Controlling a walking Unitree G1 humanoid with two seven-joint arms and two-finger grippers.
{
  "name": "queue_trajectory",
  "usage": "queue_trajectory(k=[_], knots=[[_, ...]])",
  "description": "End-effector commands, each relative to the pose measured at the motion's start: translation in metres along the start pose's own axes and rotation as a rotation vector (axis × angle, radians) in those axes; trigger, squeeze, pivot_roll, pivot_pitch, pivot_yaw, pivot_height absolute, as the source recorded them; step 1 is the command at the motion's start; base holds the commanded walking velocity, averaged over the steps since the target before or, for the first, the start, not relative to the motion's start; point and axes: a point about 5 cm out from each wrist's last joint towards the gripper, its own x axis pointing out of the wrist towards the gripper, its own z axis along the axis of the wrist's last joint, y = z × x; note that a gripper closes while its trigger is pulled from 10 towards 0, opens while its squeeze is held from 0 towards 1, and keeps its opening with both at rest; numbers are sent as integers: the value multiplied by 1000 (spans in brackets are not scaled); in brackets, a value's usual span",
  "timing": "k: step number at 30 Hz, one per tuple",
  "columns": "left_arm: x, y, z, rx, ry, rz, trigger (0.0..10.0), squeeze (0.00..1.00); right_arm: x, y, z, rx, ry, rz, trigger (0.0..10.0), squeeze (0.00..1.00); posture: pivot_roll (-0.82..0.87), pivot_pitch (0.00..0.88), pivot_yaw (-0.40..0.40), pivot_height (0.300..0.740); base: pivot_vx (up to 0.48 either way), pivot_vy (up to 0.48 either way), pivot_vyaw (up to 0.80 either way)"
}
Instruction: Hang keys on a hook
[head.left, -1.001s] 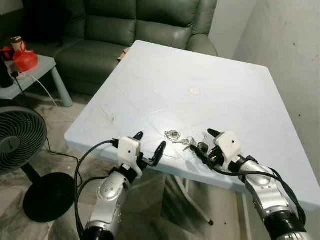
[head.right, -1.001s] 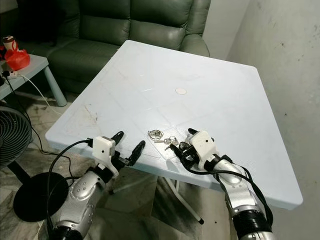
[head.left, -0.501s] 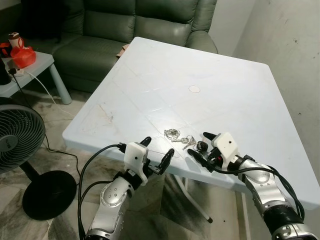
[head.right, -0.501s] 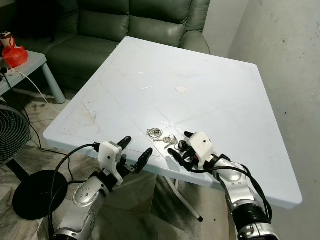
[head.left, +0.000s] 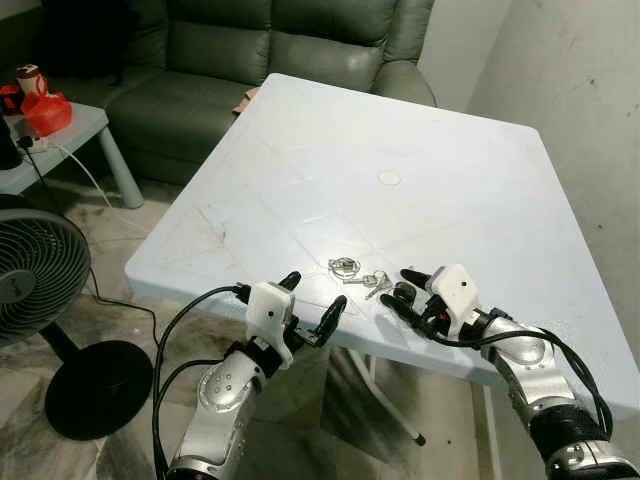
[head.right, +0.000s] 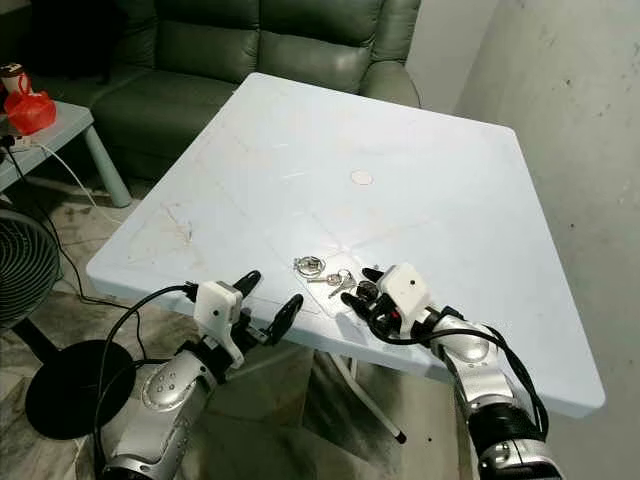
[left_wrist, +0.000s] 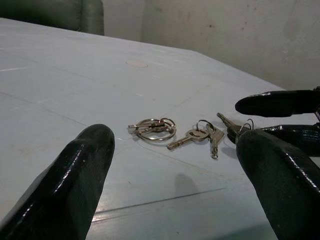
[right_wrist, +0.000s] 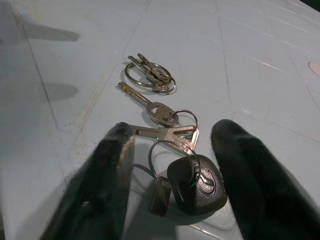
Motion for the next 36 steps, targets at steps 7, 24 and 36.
queue_trajectory(k=[7,24,36], knots=[[1,-2,2,8,0,5,10000,0,3,-4,-1,-23,36,-19,10000,0,45,84,-105,740,0,0,0],[1,-1,3,8,-1,18,10000,0,1,-6,-5,-32,59,-18,4863,0,56,87,-108,740,0,0,0],[2,0,5,12,-8,20,10000,0,-2,-8,-3,-16,27,-20,0,0,52,92,-103,740,0,0,0]])
